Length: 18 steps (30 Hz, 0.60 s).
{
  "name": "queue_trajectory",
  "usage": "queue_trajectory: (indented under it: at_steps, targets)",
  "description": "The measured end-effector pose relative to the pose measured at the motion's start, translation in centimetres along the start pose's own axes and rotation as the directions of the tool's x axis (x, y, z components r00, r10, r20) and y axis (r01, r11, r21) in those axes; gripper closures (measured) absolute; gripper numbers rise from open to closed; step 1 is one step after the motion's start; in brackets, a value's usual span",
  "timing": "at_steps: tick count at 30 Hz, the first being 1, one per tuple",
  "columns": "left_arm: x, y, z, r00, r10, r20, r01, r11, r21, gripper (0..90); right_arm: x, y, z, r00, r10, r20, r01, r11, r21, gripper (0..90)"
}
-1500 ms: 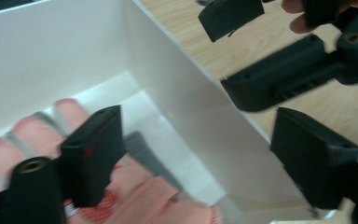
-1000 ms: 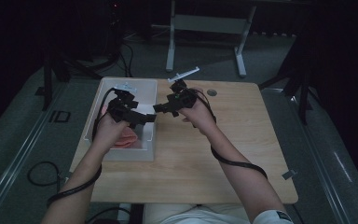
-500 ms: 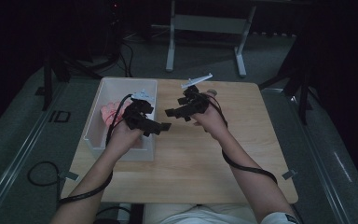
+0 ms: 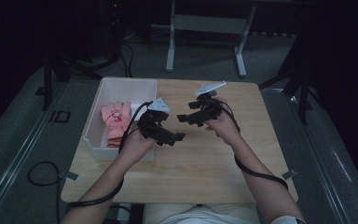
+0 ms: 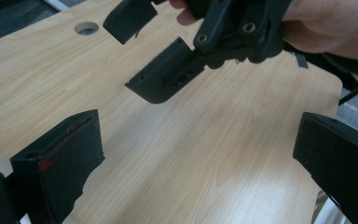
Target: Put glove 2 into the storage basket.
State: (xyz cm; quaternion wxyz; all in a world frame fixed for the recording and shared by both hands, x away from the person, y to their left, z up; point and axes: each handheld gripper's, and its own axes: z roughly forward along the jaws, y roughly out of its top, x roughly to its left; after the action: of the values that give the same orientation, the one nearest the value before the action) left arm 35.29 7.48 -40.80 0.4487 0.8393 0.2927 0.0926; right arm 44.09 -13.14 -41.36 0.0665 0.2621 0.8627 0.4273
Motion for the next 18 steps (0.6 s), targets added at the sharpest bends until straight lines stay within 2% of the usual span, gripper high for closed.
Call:
queue_trajectory:
  at_steps: [2, 10, 12, 13, 14, 18]
  targets:
    - [-0.6, 0.0, 0.7, 0.9998, 0.019, 0.004, -0.019, 0.9998, 0.001, 1.2, -0.3, -0.7, -0.4, 1.0000, -0.003, 0.007, 0.003, 1.000, -0.002, 18.0]
    - [-2.1, -0.9, 2.6, 0.9984, 0.048, 0.030, -0.048, 0.9988, 0.002, 1.2, -1.0, -3.1, -1.1, 0.9998, -0.012, 0.017, 0.012, 1.000, 0.003, 18.0]
    - [-2.3, -1.0, 2.9, 0.9979, 0.055, 0.035, -0.055, 0.9985, 0.005, 1.2, -1.1, -3.4, -1.1, 0.9998, -0.009, 0.016, 0.009, 1.000, 0.005, 18.0]
    - [-2.8, -1.3, 3.4, 0.9963, 0.072, 0.047, -0.072, 0.9973, 0.010, 1.2, -1.1, -3.8, -1.1, 0.9998, -0.009, 0.018, 0.009, 1.000, 0.007, 18.0]
    - [-2.9, -1.4, 3.6, 0.9958, 0.078, 0.048, -0.078, 0.9969, 0.012, 1.2, -1.4, -4.6, -1.2, 0.9998, -0.007, 0.017, 0.007, 1.000, 0.011, 18.0]
    - [-3.5, -1.7, 4.3, 0.9946, 0.088, 0.056, -0.089, 0.9959, 0.017, 1.2, -1.6, -5.7, -1.2, 1.0000, 0.003, 0.010, -0.003, 1.000, 0.007, 17.8]
